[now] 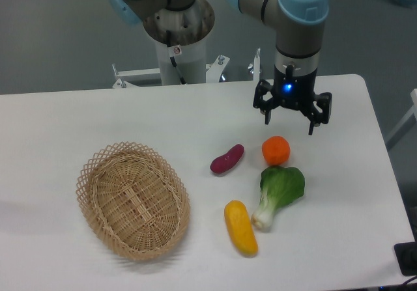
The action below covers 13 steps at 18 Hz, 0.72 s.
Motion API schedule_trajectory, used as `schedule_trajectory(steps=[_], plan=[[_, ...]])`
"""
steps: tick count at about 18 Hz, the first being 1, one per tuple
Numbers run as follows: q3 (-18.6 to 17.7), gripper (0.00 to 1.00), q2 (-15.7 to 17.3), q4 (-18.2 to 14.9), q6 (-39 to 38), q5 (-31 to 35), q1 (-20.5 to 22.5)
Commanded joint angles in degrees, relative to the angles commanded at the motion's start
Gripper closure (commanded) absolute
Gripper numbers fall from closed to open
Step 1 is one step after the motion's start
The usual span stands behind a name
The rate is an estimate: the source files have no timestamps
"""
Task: Pick up the mango from the table
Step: 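Move the open gripper toward the yellow mango, then lower the open gripper down over the yellow mango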
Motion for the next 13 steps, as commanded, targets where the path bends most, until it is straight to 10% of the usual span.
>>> schedule_trajectory(steps=[13], plan=[[3.33,0.00,-13.26,12.48,-21.10,-3.78,-7.82]])
